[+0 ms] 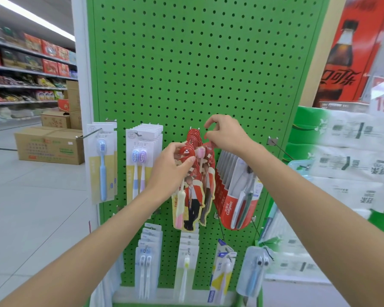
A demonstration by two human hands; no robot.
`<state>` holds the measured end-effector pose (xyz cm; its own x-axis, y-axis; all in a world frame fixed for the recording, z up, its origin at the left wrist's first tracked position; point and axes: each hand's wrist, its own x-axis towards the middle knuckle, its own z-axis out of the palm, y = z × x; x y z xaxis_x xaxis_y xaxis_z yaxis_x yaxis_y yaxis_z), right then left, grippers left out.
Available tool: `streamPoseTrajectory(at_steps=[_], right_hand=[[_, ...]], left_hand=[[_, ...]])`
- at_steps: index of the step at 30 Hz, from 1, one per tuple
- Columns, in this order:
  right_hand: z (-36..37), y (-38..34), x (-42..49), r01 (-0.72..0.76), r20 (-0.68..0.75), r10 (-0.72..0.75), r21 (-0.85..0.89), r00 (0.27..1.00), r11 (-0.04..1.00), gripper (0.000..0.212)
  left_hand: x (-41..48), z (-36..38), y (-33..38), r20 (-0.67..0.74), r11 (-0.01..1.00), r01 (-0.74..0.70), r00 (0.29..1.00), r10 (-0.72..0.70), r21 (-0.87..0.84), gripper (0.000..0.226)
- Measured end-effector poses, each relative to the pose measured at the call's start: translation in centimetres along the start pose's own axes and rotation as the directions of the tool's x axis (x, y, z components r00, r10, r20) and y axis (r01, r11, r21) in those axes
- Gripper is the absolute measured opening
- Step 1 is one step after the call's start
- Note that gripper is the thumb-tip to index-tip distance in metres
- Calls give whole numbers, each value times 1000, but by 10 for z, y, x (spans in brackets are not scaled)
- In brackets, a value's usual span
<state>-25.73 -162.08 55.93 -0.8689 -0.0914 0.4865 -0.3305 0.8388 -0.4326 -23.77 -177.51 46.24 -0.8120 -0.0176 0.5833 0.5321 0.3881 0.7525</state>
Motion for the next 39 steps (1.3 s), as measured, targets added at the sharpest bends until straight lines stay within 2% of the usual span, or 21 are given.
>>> streamPoseTrajectory(at_steps=[2, 7, 11, 13, 16, 20, 22, 26, 28, 31, 34, 39], right_hand=[[0, 0, -7, 25, -9, -25, -32, 1000, 999, 27], [1, 0, -26, 19, -77, -24, -71, 997, 997, 18], [1, 1, -43, 24, -118, -30, -54, 993, 998, 16], [-1, 2, -54, 30, -139, -38, -58, 990, 998, 23], [-5, 3, -75, 36, -172, -44, -53, 984, 998, 34], [-4, 9, -109, 59, -235, -60, -12, 970, 998, 35], [3, 14, -123, 76, -253, -67, 26, 965, 997, 33], [30, 27, -151, 78, -285, -21, 191, 958, 979, 22], [49, 33, -163, 72, -284, 9, 274, 959, 959, 20], [79, 43, -178, 37, -265, 61, 348, 962, 937, 20], [105, 51, -188, 10, -246, 103, 419, 964, 908, 15], [144, 66, -204, -54, -184, 167, 498, 969, 866, 10]], left_hand=[[0, 2, -2, 8, 1000, -1, 1000, 0, 31, 44], [-3, 5, -7, 25, 975, -1, 1000, -5, 223, 76], [-10, 5, -1, -37, 965, -9, 999, 20, 262, 84], [-15, 6, 2, -55, 952, -27, 997, 46, 305, 85], [-26, 10, 6, -34, 937, -79, 995, 96, 340, 79], [-48, 15, 14, -125, 923, -218, 955, 269, 317, 49], [-61, 18, 13, -136, 936, -249, 948, 288, 249, 34], [-93, 24, -7, 6, 982, -181, 984, 181, 49, 27], [-107, 27, -22, 75, 995, -73, 994, 78, -64, 26], [-121, 29, -45, 181, 970, 121, 980, -84, -209, 10], [-134, 30, -65, 207, 939, 199, 968, -144, -279, 6], [-158, 33, -92, 232, 913, 294, 945, -232, -284, 12]])
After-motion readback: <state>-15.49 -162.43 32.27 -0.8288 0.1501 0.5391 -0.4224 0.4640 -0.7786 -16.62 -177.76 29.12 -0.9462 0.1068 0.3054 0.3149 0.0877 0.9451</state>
